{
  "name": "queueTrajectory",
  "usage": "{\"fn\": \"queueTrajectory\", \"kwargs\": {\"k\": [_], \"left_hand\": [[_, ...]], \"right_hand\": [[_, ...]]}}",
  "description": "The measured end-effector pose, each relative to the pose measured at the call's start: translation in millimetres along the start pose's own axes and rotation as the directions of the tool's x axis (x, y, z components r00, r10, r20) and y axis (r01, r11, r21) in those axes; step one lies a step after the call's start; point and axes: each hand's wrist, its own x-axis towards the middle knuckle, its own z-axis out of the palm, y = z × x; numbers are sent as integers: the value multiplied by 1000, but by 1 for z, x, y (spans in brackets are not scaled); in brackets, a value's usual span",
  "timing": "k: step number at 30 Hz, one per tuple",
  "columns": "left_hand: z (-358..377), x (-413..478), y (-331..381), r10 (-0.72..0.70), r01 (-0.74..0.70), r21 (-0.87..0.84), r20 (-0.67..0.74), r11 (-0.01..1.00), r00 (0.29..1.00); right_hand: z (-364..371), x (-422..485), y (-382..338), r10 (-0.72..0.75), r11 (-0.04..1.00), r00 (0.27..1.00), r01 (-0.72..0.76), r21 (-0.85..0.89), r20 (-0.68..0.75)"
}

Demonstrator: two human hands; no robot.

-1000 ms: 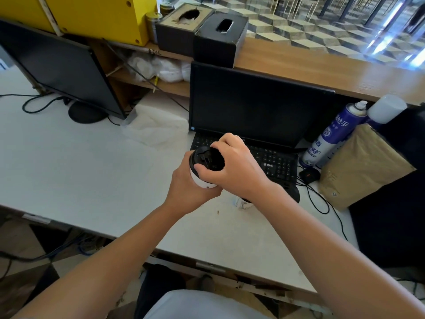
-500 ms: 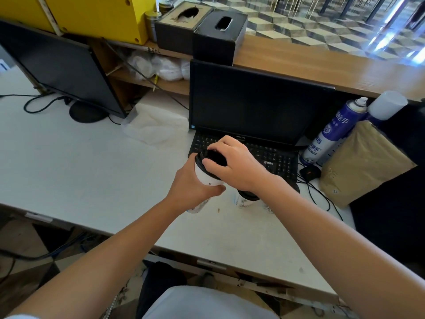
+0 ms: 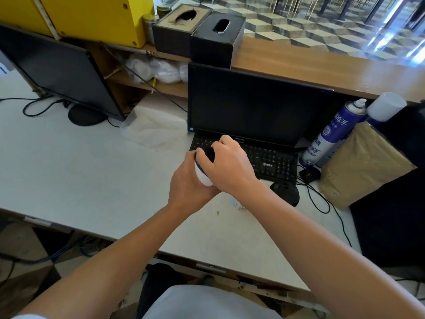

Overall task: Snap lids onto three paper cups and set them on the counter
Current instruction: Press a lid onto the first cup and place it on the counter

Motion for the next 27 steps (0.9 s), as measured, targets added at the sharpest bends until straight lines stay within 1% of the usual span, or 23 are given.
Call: {"fn": "queueTrajectory", "kwargs": {"k": [3,6,9,12,15,18,19,20,21,22,23,24,25,27], "left_hand": [[-3,4,2,-1,4,-90,39,996,999],[-6,7,2,-1,23,-206,108,978,994],[-11,12,-1,33,30,-281,217,959,976],[-17,15,-5,109,28,-369,347,929,931],[-23,17,-3,158,24,-389,429,921,889],[-24,16,-4,151,51,-388,472,920,869],[-24,16,-4,144,62,-389,477,919,867],[-25,16,-5,132,79,-394,479,916,868],[-25,15,-5,117,98,-403,476,910,871],[-26,14,-5,100,116,-410,469,904,877],[-26,13,-5,83,132,-414,463,901,883],[-27,12,-5,66,147,-413,459,899,886],[-27,12,-5,53,160,-413,459,897,887],[-28,12,-5,43,172,-418,458,892,888]], "right_hand": [[-4,2,0,-73,997,997,71,-33,-40],[-14,5,5,-191,982,981,191,0,8],[-23,4,11,-329,944,943,327,48,54],[-27,1,18,-427,901,903,421,100,41],[-26,-2,23,-496,861,868,495,115,-15],[-23,-3,27,-539,833,842,538,126,-30],[-22,-2,29,-526,838,850,522,158,-15],[-21,-1,32,-474,858,880,459,230,14],[-20,0,34,-377,880,925,337,334,59],[-20,0,34,-241,873,963,160,461,122],[-18,0,34,-117,818,973,-19,575,200],[-14,-1,35,-35,735,964,-153,661,262],[-9,-3,37,11,652,956,-229,723,292],[-2,-6,38,86,493,945,-315,811,314]]}}
